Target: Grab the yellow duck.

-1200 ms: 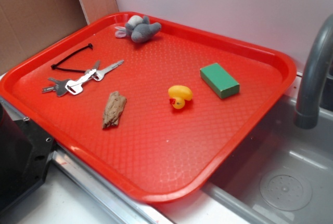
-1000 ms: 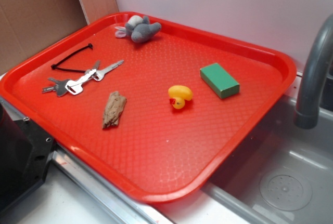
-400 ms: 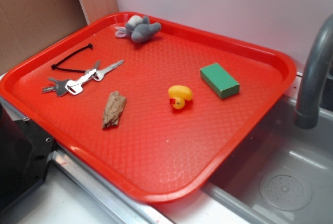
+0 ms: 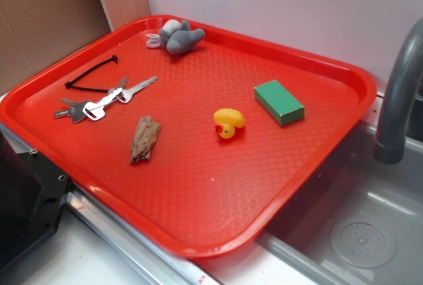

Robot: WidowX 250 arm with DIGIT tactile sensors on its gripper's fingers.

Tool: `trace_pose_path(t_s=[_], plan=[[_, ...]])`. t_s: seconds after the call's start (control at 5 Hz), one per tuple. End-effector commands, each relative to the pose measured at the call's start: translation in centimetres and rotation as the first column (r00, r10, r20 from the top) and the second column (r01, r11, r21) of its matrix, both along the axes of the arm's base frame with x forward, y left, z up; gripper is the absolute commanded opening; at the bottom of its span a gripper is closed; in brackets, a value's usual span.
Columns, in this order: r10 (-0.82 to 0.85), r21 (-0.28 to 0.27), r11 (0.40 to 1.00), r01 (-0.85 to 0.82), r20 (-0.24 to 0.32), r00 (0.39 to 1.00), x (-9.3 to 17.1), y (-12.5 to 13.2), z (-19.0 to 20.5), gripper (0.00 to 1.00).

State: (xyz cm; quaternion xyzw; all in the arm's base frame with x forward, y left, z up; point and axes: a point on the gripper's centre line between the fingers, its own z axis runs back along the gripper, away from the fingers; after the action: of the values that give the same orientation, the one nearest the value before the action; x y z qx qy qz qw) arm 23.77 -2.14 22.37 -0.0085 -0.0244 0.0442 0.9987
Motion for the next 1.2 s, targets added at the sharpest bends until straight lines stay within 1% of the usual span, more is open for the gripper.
trace_pose_path(t_s=[0.0,0.2,0.4,0.6,0.8,1.0], plan=[[-0.276,-0.029,0.960,0.277,0.038,0.960,-1.0,-9.3,-1.0,1.00],[-0.313,-0.037,0.949,0.314,0.040,0.949,-2.5,-11.1,-1.3,1.00],[-0.277,-0.011,0.961,0.277,0.024,0.961,-2.5,-10.2,-2.7,1.00],[-0.277,0.036,0.961,0.275,0.056,0.959,-1.6,-8.3,-5.0,1.00],[-0.290,0.040,0.956,0.291,-0.021,0.957,-1.4,-6.6,-9.2,1.00],[-0.316,0.068,0.944,0.322,-0.094,0.944,-1.3,-5.8,-12.3,1.00]])
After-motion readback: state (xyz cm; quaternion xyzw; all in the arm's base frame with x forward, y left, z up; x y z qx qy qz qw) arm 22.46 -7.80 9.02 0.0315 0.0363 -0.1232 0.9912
